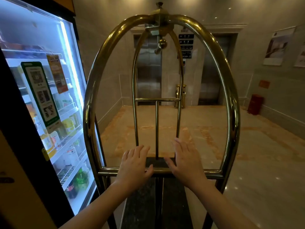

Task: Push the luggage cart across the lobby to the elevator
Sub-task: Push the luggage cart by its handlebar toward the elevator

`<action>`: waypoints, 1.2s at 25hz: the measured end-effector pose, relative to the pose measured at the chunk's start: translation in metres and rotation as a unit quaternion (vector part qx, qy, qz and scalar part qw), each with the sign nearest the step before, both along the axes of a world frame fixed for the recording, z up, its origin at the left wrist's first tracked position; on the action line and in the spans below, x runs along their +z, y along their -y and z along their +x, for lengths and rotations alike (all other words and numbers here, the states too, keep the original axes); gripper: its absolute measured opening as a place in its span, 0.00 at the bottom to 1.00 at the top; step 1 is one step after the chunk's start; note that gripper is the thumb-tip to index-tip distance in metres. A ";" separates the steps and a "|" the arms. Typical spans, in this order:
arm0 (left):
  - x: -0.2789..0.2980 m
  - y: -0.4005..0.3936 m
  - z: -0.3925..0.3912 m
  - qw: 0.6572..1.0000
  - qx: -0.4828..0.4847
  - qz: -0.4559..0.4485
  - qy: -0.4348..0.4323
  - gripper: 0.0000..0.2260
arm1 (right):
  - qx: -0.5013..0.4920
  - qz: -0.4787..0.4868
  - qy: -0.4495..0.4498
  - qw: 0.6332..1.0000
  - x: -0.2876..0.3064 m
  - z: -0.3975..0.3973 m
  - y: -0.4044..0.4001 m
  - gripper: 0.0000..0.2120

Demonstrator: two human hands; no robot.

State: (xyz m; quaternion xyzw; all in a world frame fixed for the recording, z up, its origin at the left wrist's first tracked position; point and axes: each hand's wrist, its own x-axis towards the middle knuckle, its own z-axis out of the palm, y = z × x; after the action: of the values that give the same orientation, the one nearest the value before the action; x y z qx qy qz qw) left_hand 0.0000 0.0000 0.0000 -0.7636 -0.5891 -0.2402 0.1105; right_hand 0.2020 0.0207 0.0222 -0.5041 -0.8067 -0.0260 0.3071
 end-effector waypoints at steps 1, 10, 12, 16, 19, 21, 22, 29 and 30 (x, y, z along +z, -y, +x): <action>-0.006 -0.002 -0.001 1.000 -0.002 -0.027 0.004 0.30 | -0.002 -0.006 0.001 1.000 -0.005 0.001 -0.003 0.34; -0.041 -0.027 -0.012 0.993 -0.010 -0.114 -0.041 0.36 | 0.006 -0.115 0.048 0.992 -0.052 0.017 -0.033 0.27; -0.047 -0.035 -0.014 0.990 -0.003 -0.127 -0.054 0.37 | 0.012 -0.146 0.045 0.988 -0.059 0.018 -0.040 0.27; -0.065 -0.055 -0.020 0.984 0.010 -0.161 -0.072 0.34 | 0.023 -0.221 0.110 0.969 -0.073 0.024 -0.054 0.32; -0.076 -0.067 -0.021 0.982 0.010 -0.163 -0.090 0.25 | 0.005 -0.219 0.164 0.962 -0.081 0.026 -0.064 0.27; -0.079 -0.074 -0.021 0.982 0.011 -0.149 -0.113 0.17 | 0.007 -0.211 0.195 0.958 -0.078 0.026 -0.070 0.17; -0.081 -0.077 -0.022 0.983 0.012 -0.141 -0.119 0.14 | 0.016 -0.207 0.214 0.955 -0.075 0.026 -0.073 0.13; -0.091 -0.094 -0.027 0.986 0.013 -0.122 -0.109 0.12 | 0.054 -0.168 0.243 0.954 -0.075 0.031 -0.093 0.08; -0.090 -0.098 -0.026 0.987 0.012 -0.122 -0.108 0.12 | 0.057 -0.165 0.244 0.954 -0.076 0.030 -0.097 0.08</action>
State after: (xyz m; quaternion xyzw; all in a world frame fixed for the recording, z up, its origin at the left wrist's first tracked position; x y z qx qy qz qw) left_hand -0.0263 0.0982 -0.0901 -0.7855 -0.6079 -0.0814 0.0824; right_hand 0.2324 0.1176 -0.0539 -0.4793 -0.8775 0.0027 0.0143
